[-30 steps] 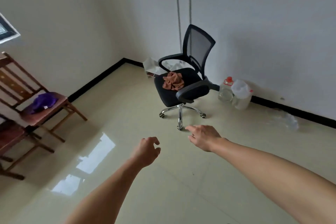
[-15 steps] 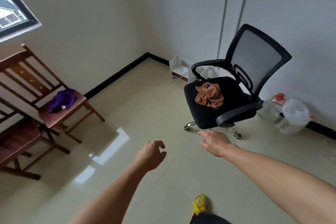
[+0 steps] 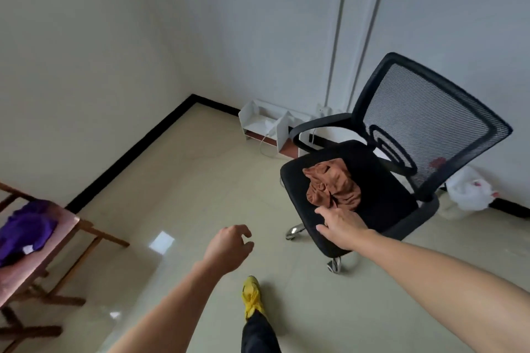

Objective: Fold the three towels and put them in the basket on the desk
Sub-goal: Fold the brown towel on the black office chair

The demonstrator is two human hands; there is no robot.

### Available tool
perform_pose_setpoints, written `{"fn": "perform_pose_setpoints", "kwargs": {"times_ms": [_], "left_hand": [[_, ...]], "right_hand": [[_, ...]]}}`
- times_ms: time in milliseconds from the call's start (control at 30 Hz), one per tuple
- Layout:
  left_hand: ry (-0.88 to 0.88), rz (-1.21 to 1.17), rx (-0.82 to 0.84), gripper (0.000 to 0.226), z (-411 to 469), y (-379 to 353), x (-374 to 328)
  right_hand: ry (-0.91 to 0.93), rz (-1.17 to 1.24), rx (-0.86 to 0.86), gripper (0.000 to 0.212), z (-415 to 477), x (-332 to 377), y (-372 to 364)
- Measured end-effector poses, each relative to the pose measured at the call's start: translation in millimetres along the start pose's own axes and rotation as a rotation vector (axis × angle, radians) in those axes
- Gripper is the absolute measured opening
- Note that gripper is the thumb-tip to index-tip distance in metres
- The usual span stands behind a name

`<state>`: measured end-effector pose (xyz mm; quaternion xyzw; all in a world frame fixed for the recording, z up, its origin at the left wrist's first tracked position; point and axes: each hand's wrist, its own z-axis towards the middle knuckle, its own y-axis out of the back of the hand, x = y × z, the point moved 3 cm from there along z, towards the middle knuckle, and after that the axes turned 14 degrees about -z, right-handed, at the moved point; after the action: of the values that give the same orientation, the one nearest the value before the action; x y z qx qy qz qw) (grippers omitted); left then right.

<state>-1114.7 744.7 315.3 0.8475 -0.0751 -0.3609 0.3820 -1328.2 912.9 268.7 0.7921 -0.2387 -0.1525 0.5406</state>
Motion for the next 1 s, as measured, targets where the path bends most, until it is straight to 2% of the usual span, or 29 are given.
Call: {"fn": "perform_pose_setpoints", "kwargs": {"times_ms": [133,367,567,767,867,1000], "left_hand": [[-0.082,0.051,0.126,0.027,121.4,44.3,-2.2],[-0.172,0.195,0.307,0.024,229.2,65.3,-38.5],[-0.234,0.242,0.491,0.024,308.1,24.3,-103.9],[-0.135,0.216,0.611,0.024,358.1,-18.6,-118.4],[-0.119,0.247,0.636,0.026,387.7,-28.6,-123.7],[-0.098,0.276,0.685,0.026,434.2,-50.3,-127.5]], "right_hand": [[-0.234,0.105,0.047,0.045,68.3,-20.2,-1.2],[-0.486,0.34,0.029,0.046,84.9,-28.7,-6.4],[-0.716,0.42,0.106,0.045,104.0,-71.9,-45.6],[-0.833,0.512,0.171,0.044,149.5,-107.4,-76.5],[-0.86,0.57,0.149,0.036,176.6,-115.0,-78.9],[-0.895,0.605,0.095,0.043,211.2,-124.1,-81.6]]}}
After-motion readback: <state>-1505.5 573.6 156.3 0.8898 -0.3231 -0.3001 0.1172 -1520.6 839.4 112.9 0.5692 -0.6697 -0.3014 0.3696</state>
